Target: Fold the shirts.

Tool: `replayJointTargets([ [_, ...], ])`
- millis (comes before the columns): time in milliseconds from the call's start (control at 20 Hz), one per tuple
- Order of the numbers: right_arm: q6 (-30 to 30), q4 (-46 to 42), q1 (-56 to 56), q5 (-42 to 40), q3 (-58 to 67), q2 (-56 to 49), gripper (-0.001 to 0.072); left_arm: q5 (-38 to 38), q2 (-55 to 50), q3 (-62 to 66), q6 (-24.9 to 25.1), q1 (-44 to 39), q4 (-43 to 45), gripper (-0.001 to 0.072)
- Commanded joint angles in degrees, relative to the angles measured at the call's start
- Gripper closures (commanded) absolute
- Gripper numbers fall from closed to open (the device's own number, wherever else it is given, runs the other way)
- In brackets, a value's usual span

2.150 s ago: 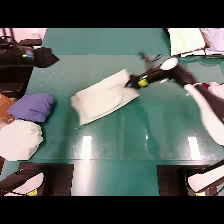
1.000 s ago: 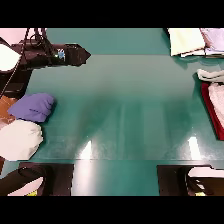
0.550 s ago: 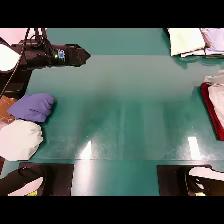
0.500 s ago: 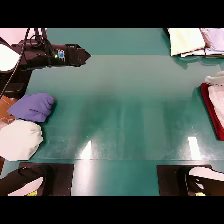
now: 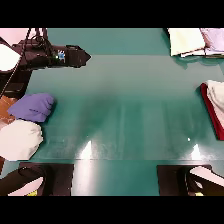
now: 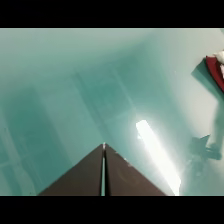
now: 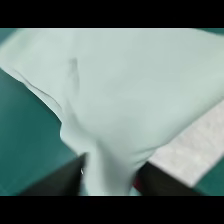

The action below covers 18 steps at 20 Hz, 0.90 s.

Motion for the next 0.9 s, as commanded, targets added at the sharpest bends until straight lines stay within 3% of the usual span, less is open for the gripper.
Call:
replayJointTargets([
  [0,0.02,-3.15,-4.33,1.01,-6.45,2.4,0.0106,-0.44,-0.02,0.0,0.04,-0.04,-0.02,0.0674],
  [150,0.02,0.33,-5.88,-1.44,-6.47,5.22,0.0106,-0.42,-0.02,0.0,0.04,-0.04,-0.04,0.0674],
  [300,0.0,12.81,-1.79,-5.27,-6.49,8.22,0.0107,-0.31,-0.02,0.0,0.02,-0.04,-0.04,0.0674],
  [450,-0.02,21.53,10.51,-6.34,-6.49,10.1,0.0116,-0.02,0.0,0.02,0.02,-0.02,-0.04,0.0674],
  [600,-0.04,20.87,26.97,-7.5,-6.49,10.95,0.0122,0.13,0.0,0.02,0.0,-0.04,-0.07,0.0674],
  [650,-0.07,20.79,31.8,-8.04,-6.49,10.95,0.0215,0.13,0.0,0.02,0.0,-0.02,-0.07,0.0674],
  [750,-0.11,20.7,40.65,-9.92,-6.49,10.95,0.0484,0.13,0.0,0.02,0.0,-0.02,-0.07,0.0674],
  [800,-0.74,20.72,44.52,-10.86,-6.49,10.95,0.067,0.13,0.0,0.02,0.0,-0.02,-0.07,0.0674],
  [850,-1.55,20.72,47.5,-11.52,-6.49,10.95,0.0698,0.13,0.0,0.02,0.0,-0.02,-0.07,0.0674],
])
